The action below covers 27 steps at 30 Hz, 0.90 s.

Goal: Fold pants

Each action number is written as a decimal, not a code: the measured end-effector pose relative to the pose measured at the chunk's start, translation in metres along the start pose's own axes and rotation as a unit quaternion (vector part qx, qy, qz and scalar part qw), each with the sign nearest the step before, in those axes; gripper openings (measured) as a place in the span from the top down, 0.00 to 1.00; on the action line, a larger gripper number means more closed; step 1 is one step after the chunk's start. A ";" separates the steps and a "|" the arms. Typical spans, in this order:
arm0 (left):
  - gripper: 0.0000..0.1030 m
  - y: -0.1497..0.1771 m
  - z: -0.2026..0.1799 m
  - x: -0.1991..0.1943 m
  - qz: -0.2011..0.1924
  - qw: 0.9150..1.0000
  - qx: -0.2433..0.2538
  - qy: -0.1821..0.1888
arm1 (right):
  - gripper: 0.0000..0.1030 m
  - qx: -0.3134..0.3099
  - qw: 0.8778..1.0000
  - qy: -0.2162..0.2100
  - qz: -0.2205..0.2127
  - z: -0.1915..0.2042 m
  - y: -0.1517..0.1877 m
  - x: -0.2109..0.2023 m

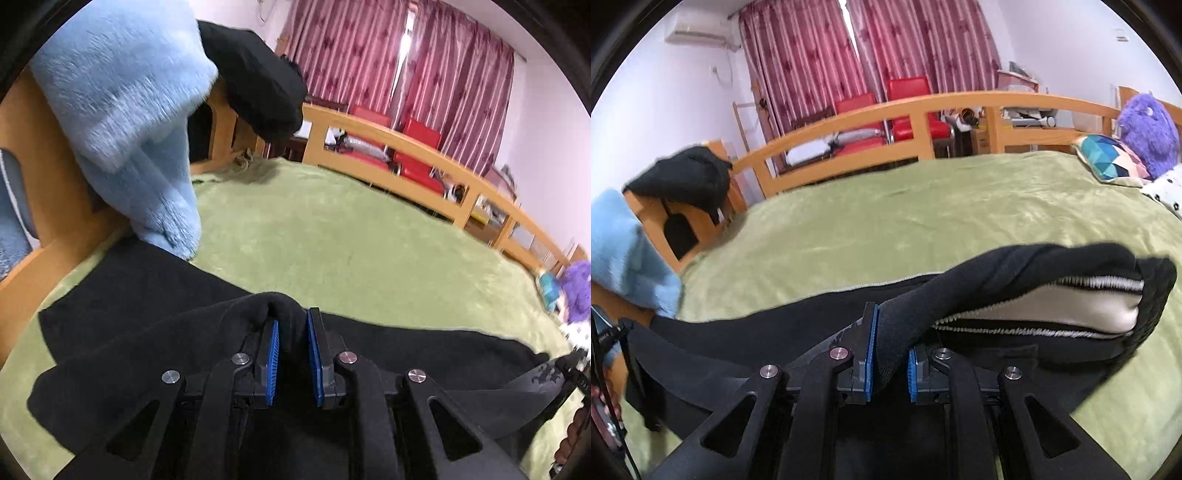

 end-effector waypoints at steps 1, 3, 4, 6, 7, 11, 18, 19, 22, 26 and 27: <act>0.78 0.004 -0.002 0.004 0.006 1.000 0.005 -0.003 | 0.83 -0.006 1.000 0.003 0.009 0.002 0.005 0.012; 0.60 0.013 -0.004 0.006 0.018 0.999 0.017 -0.020 | 0.63 -0.018 0.999 0.014 0.036 0.004 0.016 0.029; 0.51 0.015 -0.005 0.002 0.018 0.999 0.022 -0.029 | 0.59 -0.027 0.998 0.019 0.049 0.004 0.022 0.033; 0.23 0.021 -0.008 -0.015 0.008 0.999 0.030 -0.030 | 0.57 -0.037 0.997 0.027 0.056 0.003 0.033 0.026; 0.23 0.024 -0.007 -0.022 0.005 0.999 0.034 -0.023 | 0.57 -0.041 0.997 0.028 0.055 0.003 0.038 0.018; 0.22 0.058 -0.010 -0.059 0.039 0.998 0.054 0.013 | 0.31 -0.026 0.997 0.044 0.051 -0.013 0.060 -0.022; 0.23 0.137 0.012 -0.067 0.133 0.989 0.008 0.069 | 0.31 0.041 0.992 0.057 0.105 -0.063 0.124 -0.048; 0.23 0.145 0.017 -0.062 0.146 0.987 -0.003 0.067 | 0.31 0.053 0.991 0.054 0.113 -0.070 0.131 -0.045; 0.24 0.157 0.031 -0.045 0.173 0.981 -0.050 0.068 | 0.31 0.089 0.986 0.044 0.132 -0.087 0.143 -0.031; 0.24 0.144 0.044 -0.025 0.156 0.981 -0.097 0.066 | 0.31 0.126 0.982 0.029 0.135 -0.100 0.144 -0.011; 0.24 0.140 0.047 -0.016 0.154 0.981 -0.107 0.058 | 0.28 0.129 0.983 0.030 0.127 -0.103 0.140 -0.005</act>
Point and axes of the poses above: each gripper's, at about its wrist camera, not at the fingertips, and x roughly the way its jaws point, z to its left, y to its underside, the point moved 4 cm from there along x, roughly the way its jaws point, and after that the axes turned 4 degrees about -x, right-handed, at the moved point
